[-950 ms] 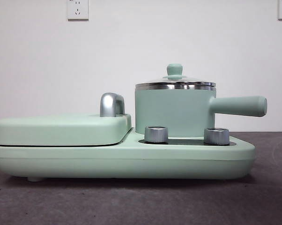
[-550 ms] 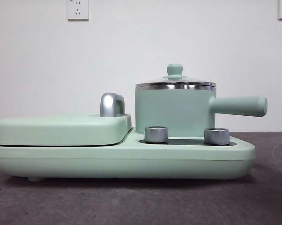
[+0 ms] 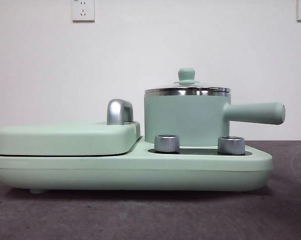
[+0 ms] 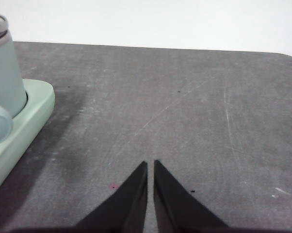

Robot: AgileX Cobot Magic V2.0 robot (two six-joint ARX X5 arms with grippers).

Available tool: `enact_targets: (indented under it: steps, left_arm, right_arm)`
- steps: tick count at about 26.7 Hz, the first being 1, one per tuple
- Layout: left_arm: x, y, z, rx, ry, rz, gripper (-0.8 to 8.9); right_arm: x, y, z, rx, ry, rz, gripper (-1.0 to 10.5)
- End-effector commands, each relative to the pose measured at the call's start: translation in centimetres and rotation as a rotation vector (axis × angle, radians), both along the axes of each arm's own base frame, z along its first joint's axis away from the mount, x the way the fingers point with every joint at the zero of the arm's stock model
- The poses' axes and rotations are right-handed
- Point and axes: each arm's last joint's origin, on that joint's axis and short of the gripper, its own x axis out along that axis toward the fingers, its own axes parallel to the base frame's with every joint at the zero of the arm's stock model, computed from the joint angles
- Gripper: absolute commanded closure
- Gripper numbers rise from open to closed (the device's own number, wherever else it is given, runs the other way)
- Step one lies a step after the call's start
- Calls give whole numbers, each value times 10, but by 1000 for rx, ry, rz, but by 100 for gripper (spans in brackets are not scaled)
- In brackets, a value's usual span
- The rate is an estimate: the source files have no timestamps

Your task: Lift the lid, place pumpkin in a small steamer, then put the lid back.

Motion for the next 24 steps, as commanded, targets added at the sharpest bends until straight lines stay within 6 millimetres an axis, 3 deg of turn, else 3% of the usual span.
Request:
enact_targets:
  steps: [1, 24]
  left_arm:
    - [1, 0, -5, 2, 6, -3, 794]
    - [1, 0, -5, 2, 6, -3, 794]
  right_arm:
    - [0, 0, -2, -22, 8, -7, 927]
    - [0, -1, 0, -29, -10, -46, 927]
